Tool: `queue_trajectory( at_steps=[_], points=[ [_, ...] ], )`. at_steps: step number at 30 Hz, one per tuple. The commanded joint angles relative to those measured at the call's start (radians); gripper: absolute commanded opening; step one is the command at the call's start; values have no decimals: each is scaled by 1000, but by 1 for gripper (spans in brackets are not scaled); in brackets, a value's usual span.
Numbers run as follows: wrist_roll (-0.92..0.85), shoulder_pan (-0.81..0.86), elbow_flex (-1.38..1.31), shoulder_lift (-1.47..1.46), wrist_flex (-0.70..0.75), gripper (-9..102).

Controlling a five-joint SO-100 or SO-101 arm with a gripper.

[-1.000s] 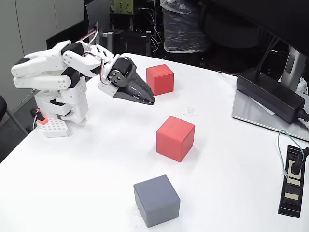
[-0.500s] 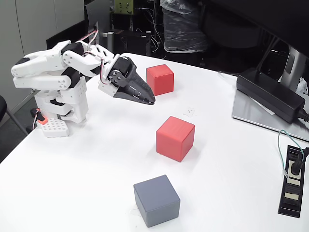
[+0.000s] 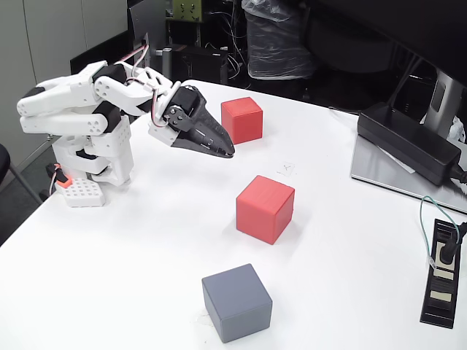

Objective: Stack the three blocks in an ordered color.

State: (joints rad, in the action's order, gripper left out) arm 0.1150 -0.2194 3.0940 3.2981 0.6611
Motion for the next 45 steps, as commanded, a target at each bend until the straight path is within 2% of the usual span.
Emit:
queue_trajectory(
  at_steps=[1, 19, 31, 34, 41, 45],
  points=[
    [8, -2, -3, 3, -17, -1],
    [-2, -2, -12, 3, -17, -1],
    [0, -11, -249, 0, -17, -1],
    [-2, -80, -288, -5, -9, -1],
    [-9, -376, -356, -11, 0, -1],
    [-101, -499, -390, -14, 52, -1]
  ],
)
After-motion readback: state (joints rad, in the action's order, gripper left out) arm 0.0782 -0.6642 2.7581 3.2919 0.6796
